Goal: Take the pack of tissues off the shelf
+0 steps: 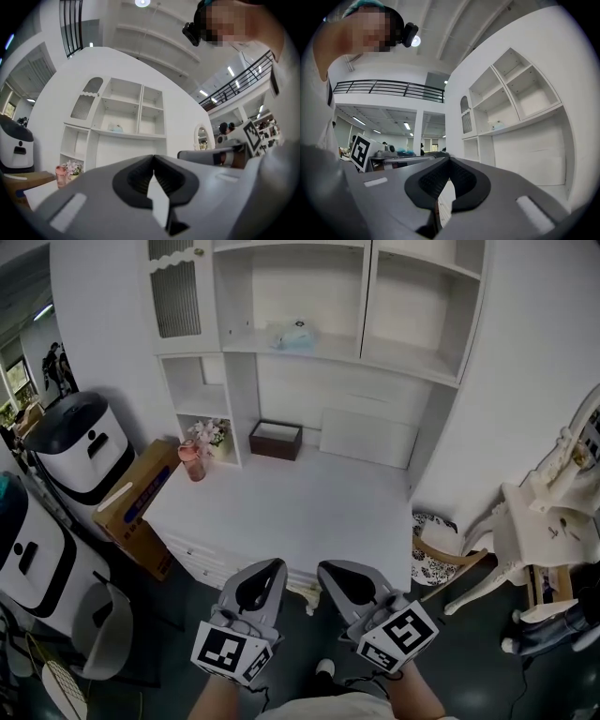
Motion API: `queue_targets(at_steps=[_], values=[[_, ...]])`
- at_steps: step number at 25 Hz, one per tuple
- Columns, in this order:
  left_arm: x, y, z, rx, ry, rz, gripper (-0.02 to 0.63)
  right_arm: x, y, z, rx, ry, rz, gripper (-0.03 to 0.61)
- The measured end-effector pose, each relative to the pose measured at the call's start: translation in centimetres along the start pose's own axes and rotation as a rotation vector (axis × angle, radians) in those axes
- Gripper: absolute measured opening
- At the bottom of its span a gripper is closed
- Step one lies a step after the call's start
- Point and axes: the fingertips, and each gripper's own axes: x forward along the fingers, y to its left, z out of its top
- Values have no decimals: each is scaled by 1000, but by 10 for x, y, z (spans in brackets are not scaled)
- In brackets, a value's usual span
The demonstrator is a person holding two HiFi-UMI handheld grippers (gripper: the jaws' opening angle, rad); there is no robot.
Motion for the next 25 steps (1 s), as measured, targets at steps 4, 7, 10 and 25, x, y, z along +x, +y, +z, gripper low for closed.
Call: queue_targets(at_steps=[4,7,10,25], values=[[20,6,-1,9,-1,28,2,11,-21,1,-2,-3,30,2],[36,9,-2,12,-3,45,2,16,-36,0,0,0,49,2],[52,9,-4,11,-3,58,2,18,-52,-2,1,1,64,2],[98,17,-20,38,22,64,2,36,-99,-14,28,9,72,2]])
